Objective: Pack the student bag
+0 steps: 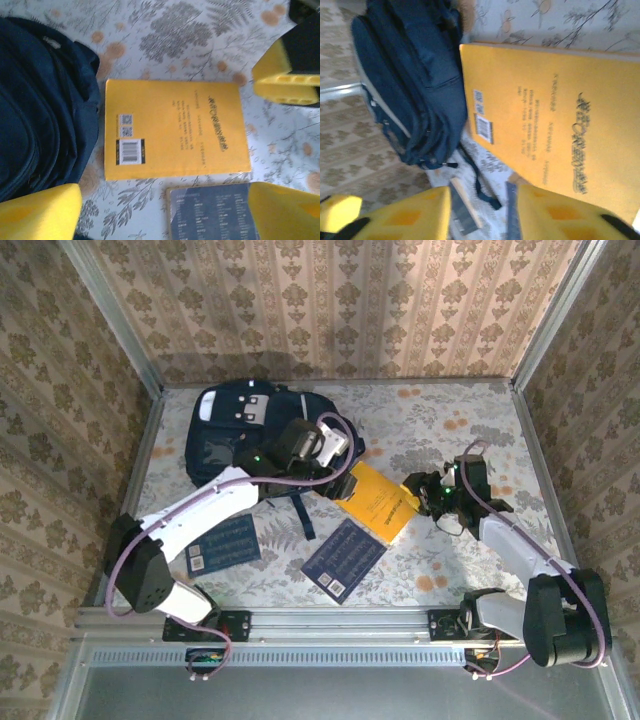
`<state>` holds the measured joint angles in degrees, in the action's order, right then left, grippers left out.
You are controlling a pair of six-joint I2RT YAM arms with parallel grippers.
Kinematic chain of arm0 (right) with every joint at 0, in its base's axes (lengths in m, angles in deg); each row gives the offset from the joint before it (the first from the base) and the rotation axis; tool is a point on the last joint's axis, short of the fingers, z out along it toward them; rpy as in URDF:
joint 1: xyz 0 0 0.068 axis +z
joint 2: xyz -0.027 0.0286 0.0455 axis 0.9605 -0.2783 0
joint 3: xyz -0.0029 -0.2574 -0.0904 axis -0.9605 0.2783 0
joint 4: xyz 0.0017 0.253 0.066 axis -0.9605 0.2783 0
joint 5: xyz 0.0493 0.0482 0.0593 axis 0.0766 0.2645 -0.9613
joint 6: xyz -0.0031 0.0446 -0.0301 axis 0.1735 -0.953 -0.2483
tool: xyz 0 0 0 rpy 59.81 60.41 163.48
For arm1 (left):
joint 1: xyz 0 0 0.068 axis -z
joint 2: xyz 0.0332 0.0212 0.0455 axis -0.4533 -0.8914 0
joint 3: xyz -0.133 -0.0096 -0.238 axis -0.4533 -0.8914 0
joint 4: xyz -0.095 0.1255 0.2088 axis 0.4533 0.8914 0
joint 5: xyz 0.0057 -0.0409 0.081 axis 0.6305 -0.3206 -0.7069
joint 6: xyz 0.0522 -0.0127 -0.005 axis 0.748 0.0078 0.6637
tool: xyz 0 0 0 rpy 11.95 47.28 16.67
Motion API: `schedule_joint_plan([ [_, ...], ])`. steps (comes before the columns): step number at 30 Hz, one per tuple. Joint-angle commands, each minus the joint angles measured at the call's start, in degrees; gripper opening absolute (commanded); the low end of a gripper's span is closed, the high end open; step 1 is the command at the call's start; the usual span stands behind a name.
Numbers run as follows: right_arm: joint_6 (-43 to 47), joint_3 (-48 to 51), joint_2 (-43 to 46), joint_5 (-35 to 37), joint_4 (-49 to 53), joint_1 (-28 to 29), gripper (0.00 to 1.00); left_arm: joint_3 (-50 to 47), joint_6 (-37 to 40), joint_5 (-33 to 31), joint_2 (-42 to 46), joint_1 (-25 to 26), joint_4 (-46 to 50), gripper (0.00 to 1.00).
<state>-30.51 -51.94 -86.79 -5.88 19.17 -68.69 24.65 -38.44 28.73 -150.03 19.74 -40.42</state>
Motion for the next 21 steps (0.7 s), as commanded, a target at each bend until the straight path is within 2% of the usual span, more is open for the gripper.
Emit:
schedule_joint_plan([
  [1, 9.7, -3.6, -1.0, 6.2, 7.9, 0.1, 0.48, -0.2, 0.9, -4.8, -3.1, -0.5, 1.2, 0.9],
  [6, 25.9, -8.5, -7.6, 16.2, 12.8, 0.4, 0.6, 0.2, -9.9, 4.6, -9.4, -0.2, 0.3, 0.85],
  [9, 29.2, -12.9, -14.0, 20.4, 13.3, 0.4, 0.62, -2.2, -18.6, 12.4, -13.0, -1.1, -4.3, 0.82],
  [12, 28.9, -14.6, -19.6, 21.6, 9.1, 0.9, 0.63, -3.1, -23.0, 18.4, -16.8, -1.0, -7.4, 0.8],
  [14, 29.8, -17.2, -23.8, 21.4, 8.4, 1.4, 0.64, -3.8, -25.1, 19.3, -18.1, -1.5, -8.9, 0.79],
  [18, 33.5, -24.4, -32.5, 15.4, 10.8, 2.6, 0.65, -3.0, -27.0, 20.7, -20.7, -3.6, -10.0, 0.79],
  [21, 33.9, -25.8, -34.1, 15.3, 10.8, 3.2, 0.65, -0.4, -28.0, 22.3, -24.4, -4.4, -9.7, 0.78],
])
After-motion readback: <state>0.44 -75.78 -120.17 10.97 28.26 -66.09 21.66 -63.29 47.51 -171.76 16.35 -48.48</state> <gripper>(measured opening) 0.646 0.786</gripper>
